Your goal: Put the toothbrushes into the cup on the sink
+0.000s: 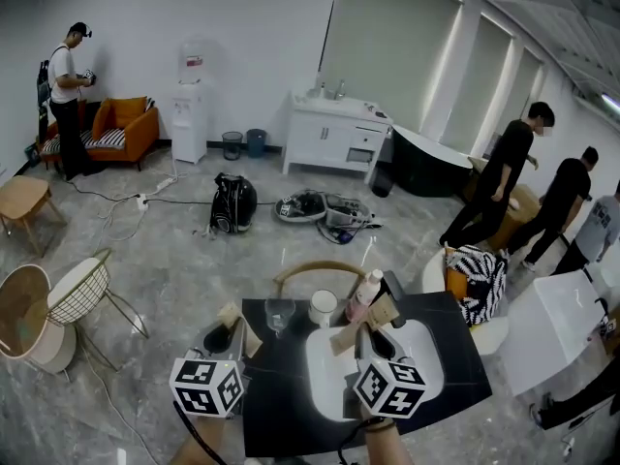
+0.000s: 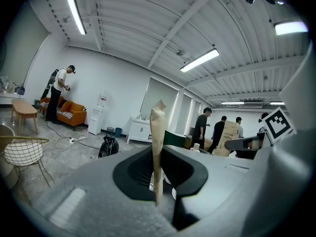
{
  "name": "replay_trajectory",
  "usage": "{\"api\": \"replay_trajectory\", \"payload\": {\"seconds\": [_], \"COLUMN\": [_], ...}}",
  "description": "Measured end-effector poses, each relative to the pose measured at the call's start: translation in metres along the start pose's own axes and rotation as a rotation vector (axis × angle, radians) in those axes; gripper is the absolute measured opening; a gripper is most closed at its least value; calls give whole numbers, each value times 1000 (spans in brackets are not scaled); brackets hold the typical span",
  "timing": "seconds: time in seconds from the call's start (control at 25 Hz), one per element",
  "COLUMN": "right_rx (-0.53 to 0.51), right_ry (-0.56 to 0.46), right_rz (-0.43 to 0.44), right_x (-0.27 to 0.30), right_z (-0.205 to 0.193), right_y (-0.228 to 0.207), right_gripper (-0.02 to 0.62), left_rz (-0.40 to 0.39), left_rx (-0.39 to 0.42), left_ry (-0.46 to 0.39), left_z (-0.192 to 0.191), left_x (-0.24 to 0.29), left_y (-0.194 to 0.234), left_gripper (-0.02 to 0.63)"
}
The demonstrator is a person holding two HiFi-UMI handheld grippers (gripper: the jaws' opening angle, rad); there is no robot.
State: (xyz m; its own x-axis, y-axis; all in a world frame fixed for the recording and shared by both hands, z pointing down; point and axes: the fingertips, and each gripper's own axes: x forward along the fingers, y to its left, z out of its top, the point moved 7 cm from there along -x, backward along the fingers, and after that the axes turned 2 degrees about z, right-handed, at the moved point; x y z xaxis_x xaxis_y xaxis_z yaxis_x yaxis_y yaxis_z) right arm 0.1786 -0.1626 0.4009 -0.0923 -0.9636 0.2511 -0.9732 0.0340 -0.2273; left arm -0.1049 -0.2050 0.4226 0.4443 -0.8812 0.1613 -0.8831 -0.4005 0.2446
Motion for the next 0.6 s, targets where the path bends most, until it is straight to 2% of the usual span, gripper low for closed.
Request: {"api": "replay_trajectory", "payload": {"seconds": [0.6], "right_rx": [1], "right_ry": [-7], "right_rz": [1], "right_x": [39], "right_z": [15], "right_y": [-12], "right_gripper": [25], "left_rz": [46], "left_rx": [-8], "left_ry": [8], "left_z": [-8], "left_x": [21], "left_y": [10], "left_gripper": [38]}}
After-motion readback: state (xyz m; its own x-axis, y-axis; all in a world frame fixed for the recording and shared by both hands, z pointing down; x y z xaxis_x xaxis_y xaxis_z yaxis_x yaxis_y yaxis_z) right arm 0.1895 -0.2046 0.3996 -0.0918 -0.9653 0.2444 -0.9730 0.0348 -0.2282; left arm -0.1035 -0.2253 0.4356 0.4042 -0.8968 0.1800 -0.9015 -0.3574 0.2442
